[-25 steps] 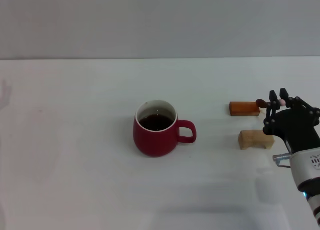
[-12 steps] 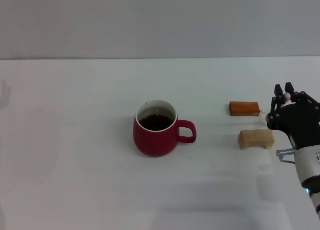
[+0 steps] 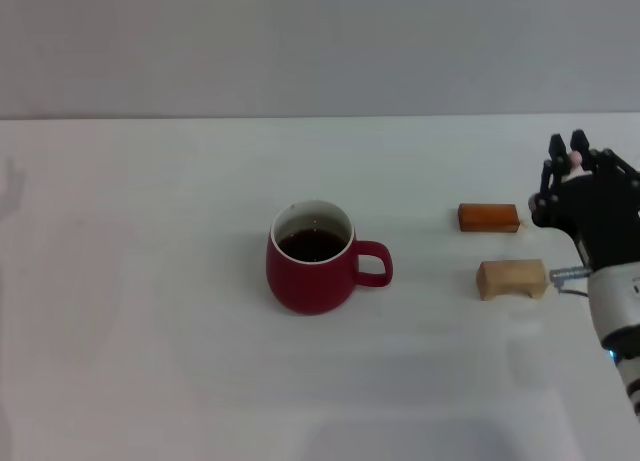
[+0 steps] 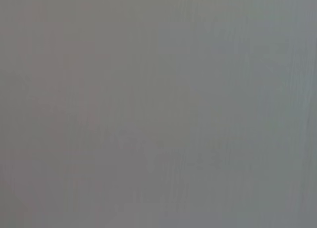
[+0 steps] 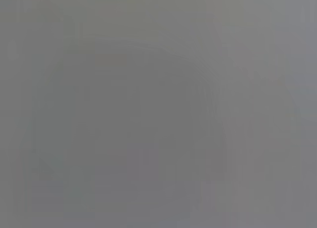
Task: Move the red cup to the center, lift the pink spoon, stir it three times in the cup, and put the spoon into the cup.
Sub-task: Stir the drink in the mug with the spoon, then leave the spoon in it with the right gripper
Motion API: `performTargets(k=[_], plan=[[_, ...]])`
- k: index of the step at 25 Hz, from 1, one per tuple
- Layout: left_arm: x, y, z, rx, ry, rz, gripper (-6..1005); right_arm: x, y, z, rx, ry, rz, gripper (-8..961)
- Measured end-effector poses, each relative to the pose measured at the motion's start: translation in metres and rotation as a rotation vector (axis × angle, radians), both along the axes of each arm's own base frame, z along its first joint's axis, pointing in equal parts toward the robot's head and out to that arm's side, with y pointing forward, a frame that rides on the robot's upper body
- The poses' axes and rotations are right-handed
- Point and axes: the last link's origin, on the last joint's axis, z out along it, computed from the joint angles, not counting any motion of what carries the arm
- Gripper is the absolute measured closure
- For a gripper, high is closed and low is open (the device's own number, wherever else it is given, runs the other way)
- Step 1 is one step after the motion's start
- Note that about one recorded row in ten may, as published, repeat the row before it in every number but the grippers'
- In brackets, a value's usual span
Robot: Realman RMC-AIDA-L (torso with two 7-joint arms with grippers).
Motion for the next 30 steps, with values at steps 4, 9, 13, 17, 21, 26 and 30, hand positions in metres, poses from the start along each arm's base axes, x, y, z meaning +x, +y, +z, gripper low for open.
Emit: performTargets(k=[4, 9, 13, 17, 21, 26, 30], plan=[[0.0, 0.0, 0.0, -0.001, 0.0, 0.0, 161, -0.013, 0.007, 0.0, 0.001, -0.001, 0.036, 820], [0.0, 0.0, 0.0, -0.002, -0.001, 0.001, 161, -0.034, 0.014, 0.0, -0.003, 0.008, 0.082, 820], [0.001, 0.001, -0.001, -0.002, -0.002, 0.0, 161, -0.053, 0.02, 0.002, -0.029, 0.013, 0.109, 820], [0.002, 0.002, -0.001, -0.002, -0.002, -0.003, 161, -0.072, 0.024, 0.004, -0.052, 0.006, 0.136, 820], [0.002, 0.002, -0.001, -0.003, 0.0, -0.003, 161, -0.096, 0.024, 0.008, -0.094, 0.002, 0.178, 820], [0.002, 0.002, -0.001, -0.002, 0.0, -0.004, 161, -0.119, 0.023, 0.012, -0.179, 0.012, 0.218, 820], [0.003, 0.002, -0.001, -0.002, 0.001, -0.005, 161, -0.129, 0.021, 0.012, -0.24, 0.007, 0.241, 820]])
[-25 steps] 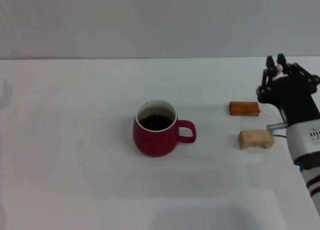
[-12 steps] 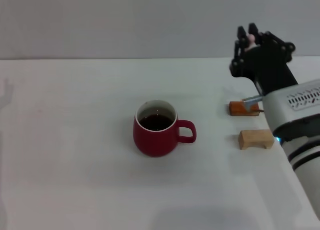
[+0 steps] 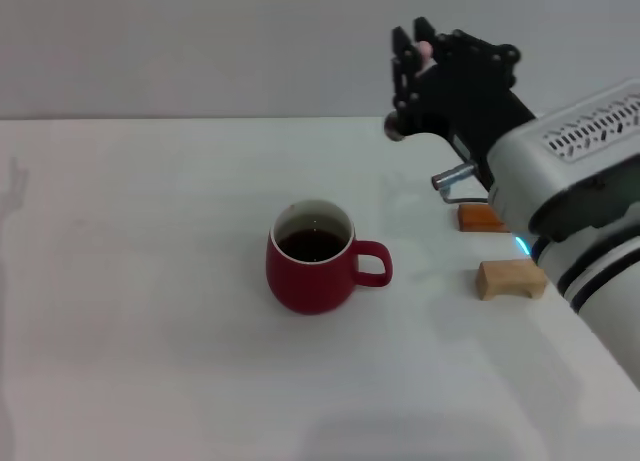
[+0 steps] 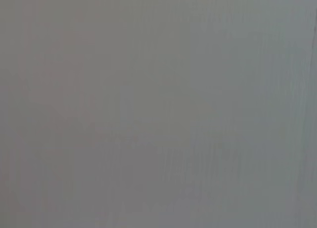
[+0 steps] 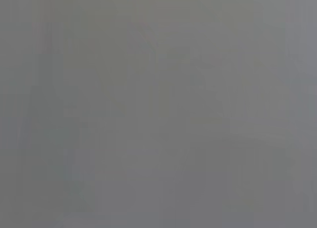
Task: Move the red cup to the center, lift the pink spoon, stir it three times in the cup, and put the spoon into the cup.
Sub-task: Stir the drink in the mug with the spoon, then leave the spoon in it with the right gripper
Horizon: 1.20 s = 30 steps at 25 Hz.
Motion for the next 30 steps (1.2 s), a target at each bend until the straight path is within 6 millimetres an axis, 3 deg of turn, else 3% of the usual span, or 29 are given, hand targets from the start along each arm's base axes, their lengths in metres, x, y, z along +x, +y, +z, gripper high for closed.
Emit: performTargets(k=[30], plan=[[-0.001, -0.001, 0.001, 0.006, -0.006, 0.005, 162, -0.035, -0.005, -0.009, -0.338, -0.119, 0.117, 821]])
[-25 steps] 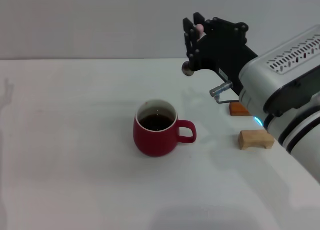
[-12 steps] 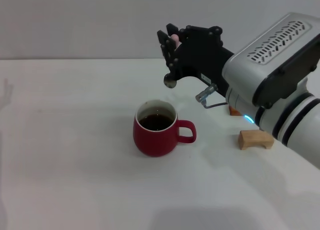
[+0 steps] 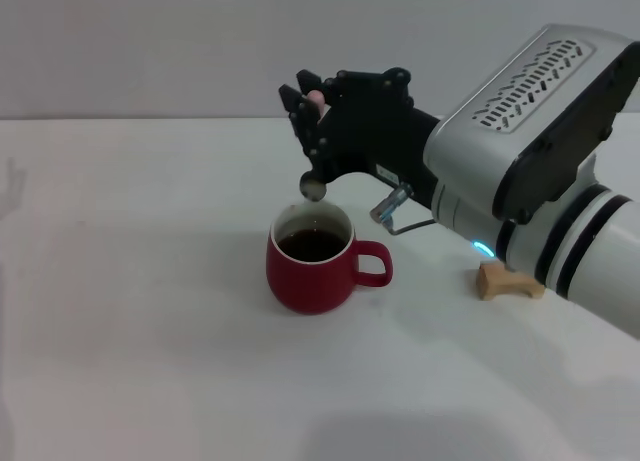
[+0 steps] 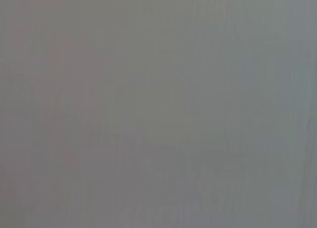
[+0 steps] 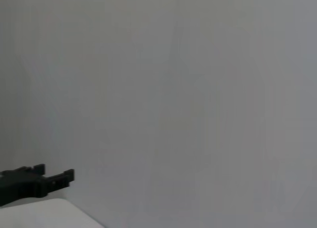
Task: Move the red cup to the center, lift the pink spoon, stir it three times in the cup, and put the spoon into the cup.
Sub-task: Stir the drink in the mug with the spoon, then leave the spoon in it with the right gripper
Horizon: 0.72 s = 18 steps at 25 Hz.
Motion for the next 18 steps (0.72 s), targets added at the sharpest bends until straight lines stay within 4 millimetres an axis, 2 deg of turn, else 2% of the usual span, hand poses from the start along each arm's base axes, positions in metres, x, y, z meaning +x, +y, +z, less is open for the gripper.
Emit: performTargets(k=[18], plan=[[0.0, -0.001, 0.001, 0.008, 0.0, -0.002, 162, 0.006, 0.009, -0.016, -0.148, -0.029, -0.052, 821]])
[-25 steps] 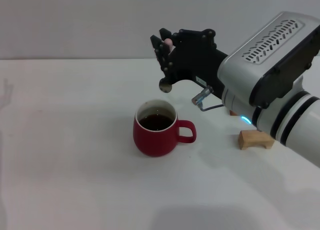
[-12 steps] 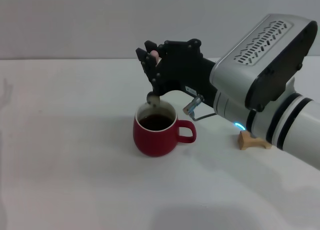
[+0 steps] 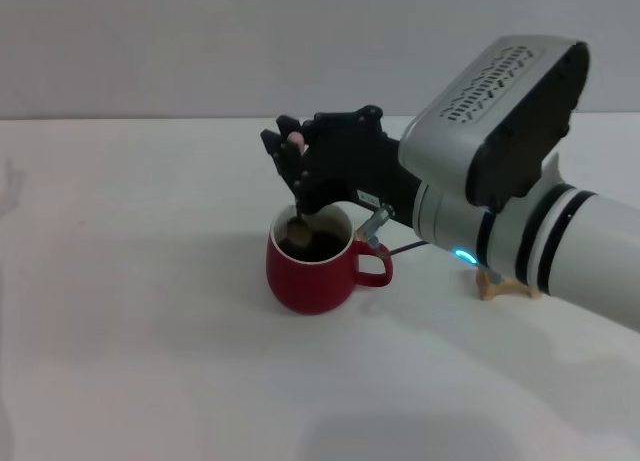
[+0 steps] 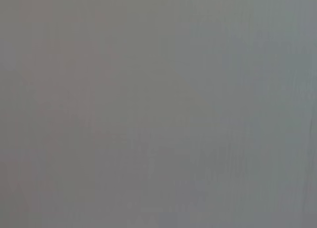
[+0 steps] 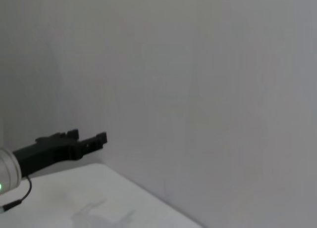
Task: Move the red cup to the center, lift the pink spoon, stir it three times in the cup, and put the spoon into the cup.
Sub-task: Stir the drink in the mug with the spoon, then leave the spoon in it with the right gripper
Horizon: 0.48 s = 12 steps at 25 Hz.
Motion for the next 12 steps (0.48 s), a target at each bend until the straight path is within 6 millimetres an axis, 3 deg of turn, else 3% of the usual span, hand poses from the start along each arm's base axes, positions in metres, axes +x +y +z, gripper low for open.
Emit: performTargets(k=[12], plan=[[0.0, -0.001, 0.001, 0.004, 0.0, -0.001, 161, 0.01, 0.011, -0.012, -0.054, -0.031, -0.048, 821]])
